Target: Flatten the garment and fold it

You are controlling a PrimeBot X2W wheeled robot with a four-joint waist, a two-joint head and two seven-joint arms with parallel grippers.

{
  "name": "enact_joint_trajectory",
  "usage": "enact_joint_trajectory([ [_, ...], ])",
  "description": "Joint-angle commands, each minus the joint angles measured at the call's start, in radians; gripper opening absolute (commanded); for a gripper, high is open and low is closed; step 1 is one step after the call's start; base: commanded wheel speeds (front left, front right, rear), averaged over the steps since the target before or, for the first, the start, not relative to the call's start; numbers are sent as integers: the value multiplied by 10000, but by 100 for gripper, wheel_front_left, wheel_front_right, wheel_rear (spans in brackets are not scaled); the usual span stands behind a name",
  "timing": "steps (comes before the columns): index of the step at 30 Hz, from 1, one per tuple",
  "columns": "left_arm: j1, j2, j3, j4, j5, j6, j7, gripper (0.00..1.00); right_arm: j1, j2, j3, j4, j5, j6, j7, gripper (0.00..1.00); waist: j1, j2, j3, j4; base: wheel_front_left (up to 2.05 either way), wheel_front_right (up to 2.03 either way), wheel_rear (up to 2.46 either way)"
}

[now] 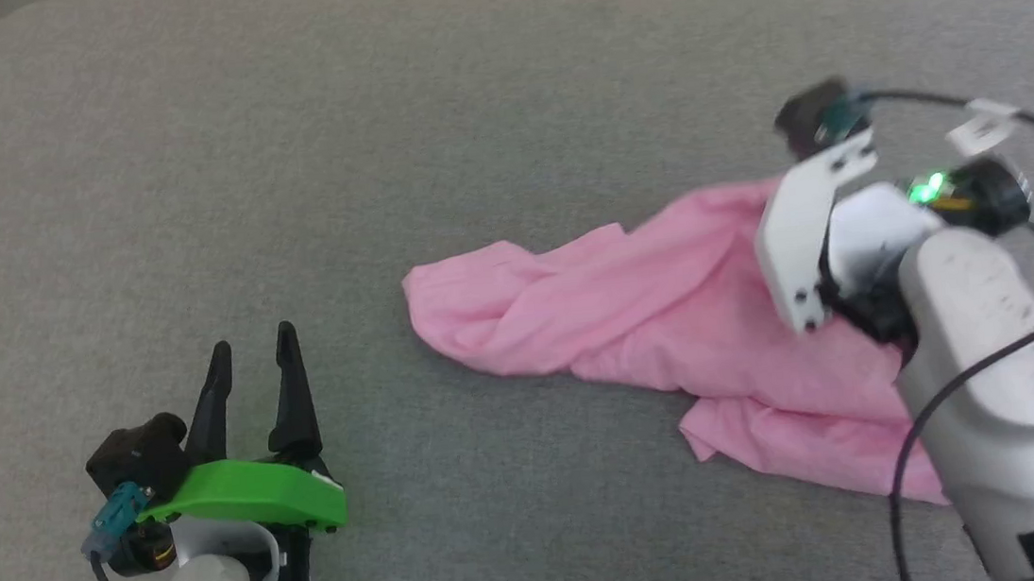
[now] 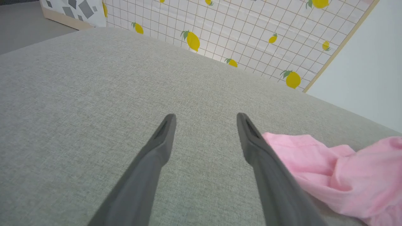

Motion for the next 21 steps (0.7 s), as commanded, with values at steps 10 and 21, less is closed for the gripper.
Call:
enact_joint_trajectory([
  [10,364,27,-122,-78,-7,140,2,100,1343,-626,463,-3433,1631,-13,-754,0,0,79,-1098,-831,0,0,0],
  [21,765,107,-183,-403,-73,326,294,100,7024,-1527,50,-6934,3548,-13,3312,0,0,79,-1438,-1279,0,0,0],
])
